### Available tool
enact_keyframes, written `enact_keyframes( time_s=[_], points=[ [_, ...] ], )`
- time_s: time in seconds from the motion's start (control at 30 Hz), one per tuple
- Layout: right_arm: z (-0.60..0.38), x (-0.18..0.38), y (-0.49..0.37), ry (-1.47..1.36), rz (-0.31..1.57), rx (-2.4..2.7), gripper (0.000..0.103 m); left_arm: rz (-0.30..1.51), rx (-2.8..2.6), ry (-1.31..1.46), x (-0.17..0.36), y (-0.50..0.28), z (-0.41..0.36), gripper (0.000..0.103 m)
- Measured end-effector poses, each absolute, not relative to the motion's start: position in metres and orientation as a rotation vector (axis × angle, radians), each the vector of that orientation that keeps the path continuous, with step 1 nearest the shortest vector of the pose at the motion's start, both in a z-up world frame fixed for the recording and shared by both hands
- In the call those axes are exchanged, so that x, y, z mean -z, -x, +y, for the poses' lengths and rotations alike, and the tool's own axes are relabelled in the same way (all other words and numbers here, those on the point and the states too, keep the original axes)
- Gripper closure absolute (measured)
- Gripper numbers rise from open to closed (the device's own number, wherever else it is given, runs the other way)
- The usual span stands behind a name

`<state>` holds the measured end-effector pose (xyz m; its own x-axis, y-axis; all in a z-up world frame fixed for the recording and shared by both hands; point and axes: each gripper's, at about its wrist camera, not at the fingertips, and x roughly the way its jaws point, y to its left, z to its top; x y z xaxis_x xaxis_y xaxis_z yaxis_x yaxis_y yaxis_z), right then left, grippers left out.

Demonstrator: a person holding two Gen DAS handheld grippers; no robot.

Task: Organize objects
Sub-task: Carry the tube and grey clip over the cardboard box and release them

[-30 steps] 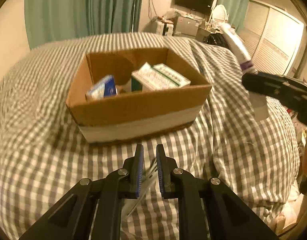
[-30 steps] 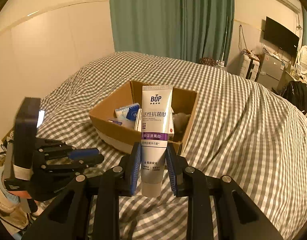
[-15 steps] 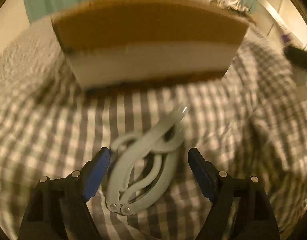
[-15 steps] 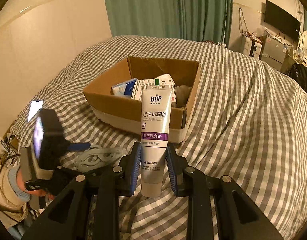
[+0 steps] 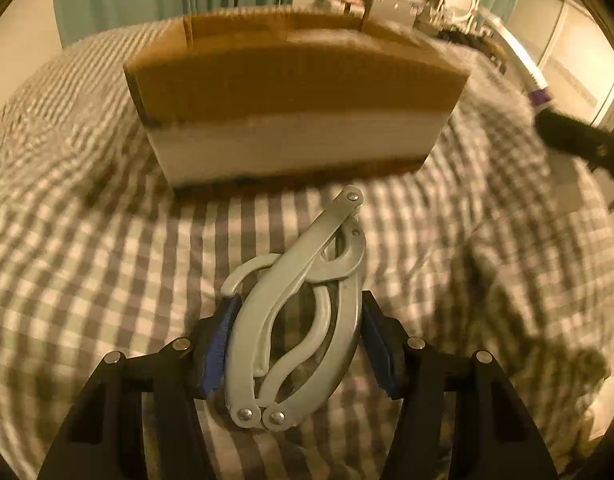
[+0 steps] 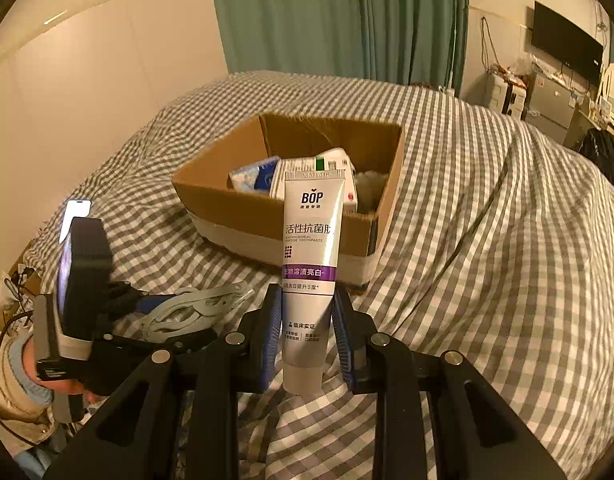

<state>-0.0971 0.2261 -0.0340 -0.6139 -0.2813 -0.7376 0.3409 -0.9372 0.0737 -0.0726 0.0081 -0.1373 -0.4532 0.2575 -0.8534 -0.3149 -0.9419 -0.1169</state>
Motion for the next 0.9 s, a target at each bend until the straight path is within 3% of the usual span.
enact_keyframes(
  time_s=[0.3, 0.57, 0.9],
  points=[
    [0.224, 0.005, 0.105, -1.050, 0.155, 2.587, 0.078, 0.030, -2.502, 1.184, 0.057, 0.067, 0.003, 0.044],
    [0.210, -0.047, 0.142, -0.876, 0.199, 2.638, 0.078, 0.009, -2.652, 0.991, -0.011, 0.112, 0.002, 0.044],
    [0.184, -0.050, 0.234, -0.965, 0.289, 2.658, 0.078, 0.051, -2.762, 1.035, -0.010, 0.198, 0.017, 0.043]
  ],
)
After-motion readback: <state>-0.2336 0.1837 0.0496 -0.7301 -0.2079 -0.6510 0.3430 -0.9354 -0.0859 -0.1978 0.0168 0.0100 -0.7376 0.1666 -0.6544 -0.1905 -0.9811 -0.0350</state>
